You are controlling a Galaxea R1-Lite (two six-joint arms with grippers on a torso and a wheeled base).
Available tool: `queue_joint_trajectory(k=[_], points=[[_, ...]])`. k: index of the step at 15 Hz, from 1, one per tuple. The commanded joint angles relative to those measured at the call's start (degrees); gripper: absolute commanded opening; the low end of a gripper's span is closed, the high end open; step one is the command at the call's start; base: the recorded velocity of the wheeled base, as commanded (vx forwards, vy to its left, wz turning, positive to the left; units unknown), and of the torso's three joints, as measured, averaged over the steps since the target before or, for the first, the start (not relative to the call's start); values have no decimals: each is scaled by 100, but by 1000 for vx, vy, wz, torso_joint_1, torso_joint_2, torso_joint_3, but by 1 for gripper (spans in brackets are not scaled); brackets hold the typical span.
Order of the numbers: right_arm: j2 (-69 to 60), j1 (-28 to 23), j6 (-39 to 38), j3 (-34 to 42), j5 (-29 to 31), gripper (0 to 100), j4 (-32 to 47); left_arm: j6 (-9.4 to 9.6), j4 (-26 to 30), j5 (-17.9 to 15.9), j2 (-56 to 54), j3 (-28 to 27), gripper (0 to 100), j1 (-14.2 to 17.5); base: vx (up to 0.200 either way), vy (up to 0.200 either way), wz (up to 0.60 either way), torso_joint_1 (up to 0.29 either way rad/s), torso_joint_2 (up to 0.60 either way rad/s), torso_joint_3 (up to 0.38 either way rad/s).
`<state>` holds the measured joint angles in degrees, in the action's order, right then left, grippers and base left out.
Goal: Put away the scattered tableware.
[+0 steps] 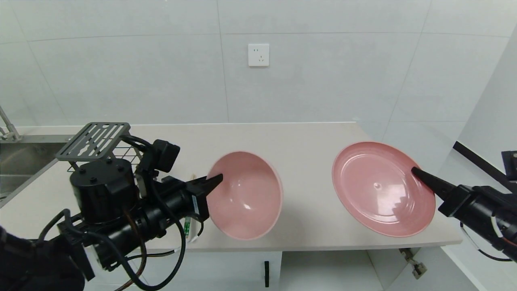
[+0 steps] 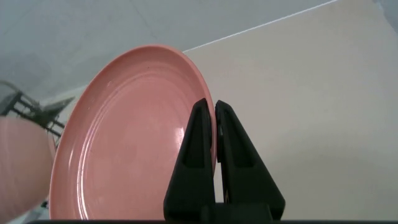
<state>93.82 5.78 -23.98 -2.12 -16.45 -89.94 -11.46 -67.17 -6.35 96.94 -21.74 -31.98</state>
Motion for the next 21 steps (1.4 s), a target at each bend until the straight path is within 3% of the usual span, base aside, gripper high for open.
queue_joint_trajectory(k=[1, 2, 3, 5, 6, 9, 12, 15, 16, 17, 18, 20, 21], points=[[5, 2, 412, 54, -157, 0, -6, -5, -165, 64, -615, 565, 0, -37, 0, 0, 0, 0, 0, 0], [5, 11, 587, 54, -157, 0, -6, -49, -174, 37, -835, 802, 0, -37, 0, 0, 0, 0, 0, 0], [5, 37, 622, 36, -157, 0, -6, -208, -182, 37, -1089, 1093, 0, -10, 0, 0, 0, 0, 0, 0], [22, 37, 622, 54, -166, 0, -6, -937, -218, -42, -1678, 1427, 0, -28, 0, 0, 0, 0, 0, 0], [49, 37, 649, 63, -166, 0, -6, -1192, -209, -165, -1951, 1585, 0, -28, 0, 0, 0, 0, 0, 0], [-57, 117, 913, 186, -157, 0, -6, -1043, -138, -507, -2715, 2138, 0, 121, 0, 0, 0, 0, 0, 0], [-92, 152, 948, 186, -140, 0, -6, -955, 11, -507, -2821, 2147, 0, 139, 0, 0, 0, 0, 0, 0], [-136, 143, 948, 186, -122, 0, -6, -594, 591, -173, -2654, 2121, 0, 288, 0, 0, 0, 0, 0, 0], [-118, 152, 956, 186, -87, 0, -6, -383, 635, -138, -2496, 2121, 0, 297, 0, 0, 0, 0, 0, 0], [-101, 169, 948, 186, -78, 0, -6, -49, 653, -130, -2381, 2174, 0, 350, 0, 0, 0, 0, 0, 0], [-92, 213, 948, 177, -78, 0, -6, 100, 626, -130, -2355, 2174, 0, 420, 0, 0, 0, 0, 0, 0], [-92, 389, 956, 186, -69, 0, -6, 241, 556, -94, -2408, 2174, 0, 666, 0, 0, 0, 0, 0, 0], [-92, 415, 956, 186, -69, 0, -6, 205, 591, -6, -2531, 2174, 0, 860, 0, 0, 0, 0, 0, 0]])
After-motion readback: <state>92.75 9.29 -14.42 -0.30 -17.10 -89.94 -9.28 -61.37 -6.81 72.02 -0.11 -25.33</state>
